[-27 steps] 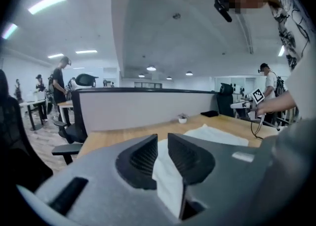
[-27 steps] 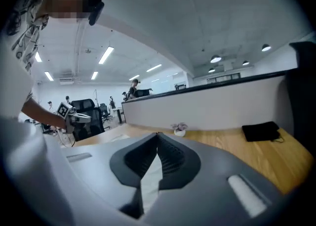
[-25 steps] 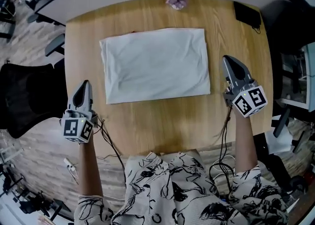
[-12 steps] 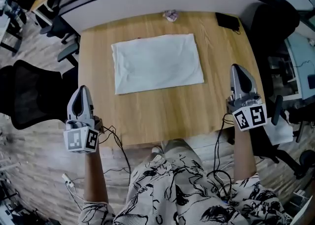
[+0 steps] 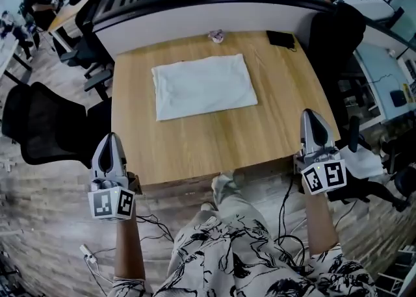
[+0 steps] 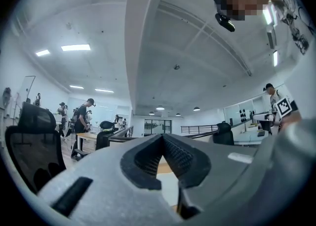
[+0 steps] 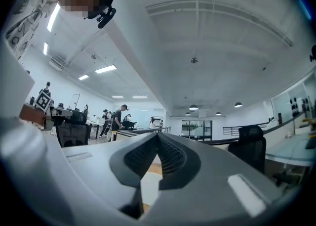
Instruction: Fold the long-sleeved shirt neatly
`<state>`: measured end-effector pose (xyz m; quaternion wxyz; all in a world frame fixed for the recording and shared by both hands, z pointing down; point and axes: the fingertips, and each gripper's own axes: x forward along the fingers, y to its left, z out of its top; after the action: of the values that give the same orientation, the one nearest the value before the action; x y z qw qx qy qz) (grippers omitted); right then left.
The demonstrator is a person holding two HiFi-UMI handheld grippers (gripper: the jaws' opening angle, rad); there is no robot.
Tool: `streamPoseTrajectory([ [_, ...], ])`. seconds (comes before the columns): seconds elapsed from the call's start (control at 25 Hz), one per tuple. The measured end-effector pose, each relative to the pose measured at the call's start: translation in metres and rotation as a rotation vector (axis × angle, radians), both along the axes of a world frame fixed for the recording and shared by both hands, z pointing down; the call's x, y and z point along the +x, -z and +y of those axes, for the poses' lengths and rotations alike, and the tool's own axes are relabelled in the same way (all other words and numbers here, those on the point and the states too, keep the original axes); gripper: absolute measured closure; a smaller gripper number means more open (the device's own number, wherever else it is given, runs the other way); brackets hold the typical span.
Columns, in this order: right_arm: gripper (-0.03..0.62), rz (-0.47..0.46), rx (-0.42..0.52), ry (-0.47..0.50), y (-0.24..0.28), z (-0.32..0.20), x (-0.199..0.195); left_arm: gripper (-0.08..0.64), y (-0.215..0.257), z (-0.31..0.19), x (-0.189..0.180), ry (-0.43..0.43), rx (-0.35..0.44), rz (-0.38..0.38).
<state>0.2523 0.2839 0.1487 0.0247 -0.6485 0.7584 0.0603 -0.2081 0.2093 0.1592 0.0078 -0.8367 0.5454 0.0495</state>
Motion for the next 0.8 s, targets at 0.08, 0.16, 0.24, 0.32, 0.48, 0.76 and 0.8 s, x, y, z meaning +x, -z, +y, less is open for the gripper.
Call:
streamPoseTrajectory([
  [0.08, 0.586, 0.002, 0.012, -0.017, 0.007, 0.024, 0.001, 0.565, 0.008, 0.018, -0.006, 0.012, 0.008, 0.003],
  [0.16, 0.586, 0.012, 0.025, -0.033, 0.014, 0.043, 0.004, 0.565, 0.014, 0.031, -0.01, 0.027, 0.018, 0.001],
  [0.24, 0.586, 0.007, 0.019, -0.046, 0.018, 0.057, 0.01, 0.565, 0.016, 0.044, -0.012, 0.047, 0.017, -0.017],
  [0.32, 0.586, -0.018, 0.008, -0.052, 0.021, 0.068, 0.017, 0.565, 0.018, 0.055, -0.008, 0.055, 0.017, -0.035],
  [0.48, 0.586, -0.02, 0.022, -0.051, 0.03, 0.088, 0.03, 0.565, 0.023, 0.07, 0.007, 0.057, 0.032, -0.064],
  [0.76, 0.586, -0.025, 0.047, -0.055, 0.031, 0.098, 0.052, 0.558, 0.024, 0.087, 0.017, 0.097, 0.024, -0.054],
  [0.8, 0.586, -0.026, 0.049, -0.058, 0.031, 0.098, 0.055, 0.558, 0.025, 0.089, 0.016, 0.102, 0.024, -0.053],
])
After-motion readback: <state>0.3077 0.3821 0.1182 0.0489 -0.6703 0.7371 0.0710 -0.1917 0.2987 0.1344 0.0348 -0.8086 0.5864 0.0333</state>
